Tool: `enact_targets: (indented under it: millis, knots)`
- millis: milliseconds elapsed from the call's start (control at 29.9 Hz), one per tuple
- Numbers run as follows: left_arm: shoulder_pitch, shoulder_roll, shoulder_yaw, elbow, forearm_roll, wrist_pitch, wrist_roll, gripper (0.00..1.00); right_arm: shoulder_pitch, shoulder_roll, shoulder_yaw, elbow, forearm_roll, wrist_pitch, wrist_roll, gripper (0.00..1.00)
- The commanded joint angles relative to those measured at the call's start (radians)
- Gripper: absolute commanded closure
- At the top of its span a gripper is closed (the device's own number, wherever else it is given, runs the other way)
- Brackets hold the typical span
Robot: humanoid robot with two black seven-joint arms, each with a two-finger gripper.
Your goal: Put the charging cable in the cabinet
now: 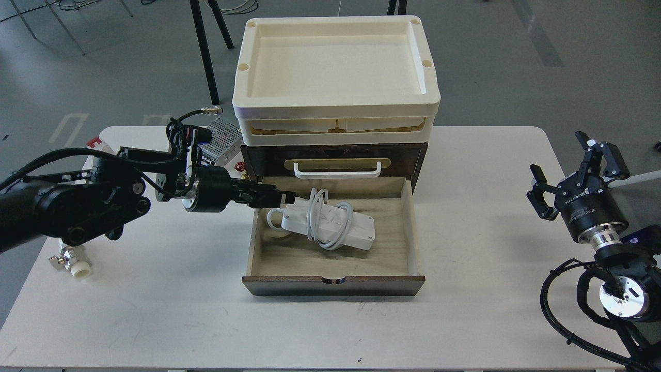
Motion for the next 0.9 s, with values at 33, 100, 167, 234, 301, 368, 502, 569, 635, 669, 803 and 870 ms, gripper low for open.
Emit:
enact_targets:
  millis: [33,100,167,234,301,368,502,569,635,669,803,870]
  knots:
    - [0.053,0.123,-0.051,-0.016,-0.080,-0.001,0.000,0.33,0.000,-0.002,-0.002,0.000,0.000,0.000,0.000,0.01]
    - [0.103,0.164,-0.082,-0.016,-0.178,-0.001,0.000,0.33,0.000,0.001,-0.003,0.000,0.000,0.000,0.000,0.01]
    - [0.152,0.207,-0.117,-0.015,-0.288,0.000,0.000,0.32,0.000,0.001,-0.003,0.000,0.000,0.000,0.000,0.01]
    - [0.202,0.241,-0.139,-0.013,-0.386,0.000,0.000,0.31,0.000,0.001,-0.003,0.000,0.000,0.000,0.000,0.01]
    - [0.245,0.261,-0.160,-0.001,-0.510,0.002,0.000,0.30,0.000,0.001,-0.005,0.000,0.000,0.000,0.000,0.01]
    - [0.278,0.264,-0.174,0.014,-0.661,0.005,0.000,0.28,-0.002,0.001,-0.005,0.000,0.000,0.000,0.000,0.01]
    - [0.311,0.247,-0.180,0.086,-0.995,-0.001,0.000,0.20,0.000,0.001,-0.005,0.000,0.000,0.000,0.000,0.01]
    - [0.314,0.224,-0.180,0.120,-1.130,-0.004,0.000,0.18,0.000,0.001,-0.005,0.000,0.000,0.002,0.000,0.01]
    - [0.314,0.195,-0.182,0.142,-1.224,-0.006,0.000,0.16,0.000,0.001,-0.005,0.000,0.000,0.002,0.000,0.01]
    - [0.314,0.180,-0.185,0.155,-1.261,-0.007,0.000,0.16,0.000,0.001,-0.005,0.000,0.000,0.000,0.000,0.01]
    - [0.315,0.120,-0.212,0.186,-1.356,-0.021,0.000,0.15,0.000,0.001,-0.005,0.000,0.000,0.002,0.000,0.01]
    - [0.321,0.093,-0.226,0.208,-1.399,-0.032,0.000,0.15,0.000,0.001,-0.005,0.000,0.000,0.002,0.000,0.01]
